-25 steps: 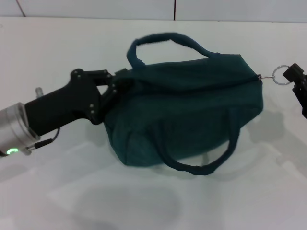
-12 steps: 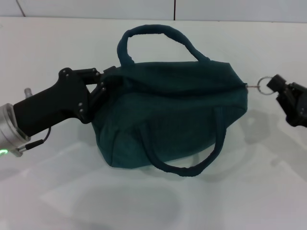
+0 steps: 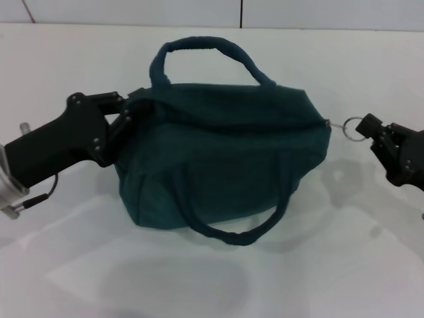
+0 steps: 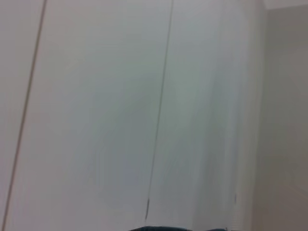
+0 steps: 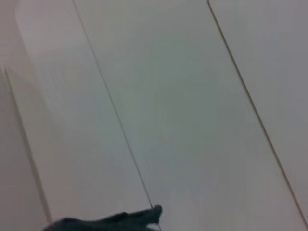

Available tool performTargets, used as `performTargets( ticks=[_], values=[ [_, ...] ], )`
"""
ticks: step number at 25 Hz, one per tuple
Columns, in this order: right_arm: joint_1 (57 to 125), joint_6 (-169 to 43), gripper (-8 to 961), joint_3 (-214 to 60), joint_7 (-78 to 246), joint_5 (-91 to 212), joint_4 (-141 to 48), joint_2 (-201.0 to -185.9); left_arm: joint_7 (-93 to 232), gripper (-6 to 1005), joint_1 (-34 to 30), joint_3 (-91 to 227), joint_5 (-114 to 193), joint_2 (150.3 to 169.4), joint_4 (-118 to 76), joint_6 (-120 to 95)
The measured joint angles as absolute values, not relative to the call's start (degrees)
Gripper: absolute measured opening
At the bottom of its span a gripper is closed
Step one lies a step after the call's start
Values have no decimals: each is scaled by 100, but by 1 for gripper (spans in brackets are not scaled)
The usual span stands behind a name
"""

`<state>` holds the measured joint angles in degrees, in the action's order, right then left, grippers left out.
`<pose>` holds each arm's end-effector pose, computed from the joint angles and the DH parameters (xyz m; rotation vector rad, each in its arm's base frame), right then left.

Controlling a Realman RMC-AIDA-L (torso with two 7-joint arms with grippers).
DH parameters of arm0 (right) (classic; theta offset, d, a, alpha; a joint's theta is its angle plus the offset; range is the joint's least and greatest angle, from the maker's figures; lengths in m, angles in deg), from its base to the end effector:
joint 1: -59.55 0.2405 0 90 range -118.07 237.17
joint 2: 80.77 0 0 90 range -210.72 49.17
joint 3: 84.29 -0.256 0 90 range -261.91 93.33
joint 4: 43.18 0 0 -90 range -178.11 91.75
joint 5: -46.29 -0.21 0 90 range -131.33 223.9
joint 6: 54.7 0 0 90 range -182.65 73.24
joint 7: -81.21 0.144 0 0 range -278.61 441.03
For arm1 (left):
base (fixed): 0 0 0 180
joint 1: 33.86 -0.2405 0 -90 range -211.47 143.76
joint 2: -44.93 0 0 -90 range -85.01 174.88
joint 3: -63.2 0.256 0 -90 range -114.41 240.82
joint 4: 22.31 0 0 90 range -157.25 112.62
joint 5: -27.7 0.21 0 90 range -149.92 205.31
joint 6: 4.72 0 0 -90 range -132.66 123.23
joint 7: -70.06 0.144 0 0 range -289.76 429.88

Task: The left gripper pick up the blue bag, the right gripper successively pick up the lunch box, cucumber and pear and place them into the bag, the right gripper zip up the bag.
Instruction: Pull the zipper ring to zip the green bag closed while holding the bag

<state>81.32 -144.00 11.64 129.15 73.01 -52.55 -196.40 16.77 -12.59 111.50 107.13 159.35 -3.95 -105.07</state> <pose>0.2821 0.2783 -0.0246 -2.1985 0.6318 1.2642 -0.2837 0.2761 0.0212 -2.3548 -0.3904 -1.2456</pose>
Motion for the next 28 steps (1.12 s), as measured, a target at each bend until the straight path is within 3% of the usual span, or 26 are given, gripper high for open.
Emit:
performTargets(
  ticks=[20, 28],
  values=[
    [8340, -13614, 14, 1191, 12975, 7618, -5268, -19637, 1582, 57, -1302, 11135, 10689, 15891, -346, -10473],
    [8380, -13838, 27, 1187, 13105, 8300, -5277, -19471, 1022, 56, -1455, 11136, 10725, 15896, 81, -10513]
  ],
)
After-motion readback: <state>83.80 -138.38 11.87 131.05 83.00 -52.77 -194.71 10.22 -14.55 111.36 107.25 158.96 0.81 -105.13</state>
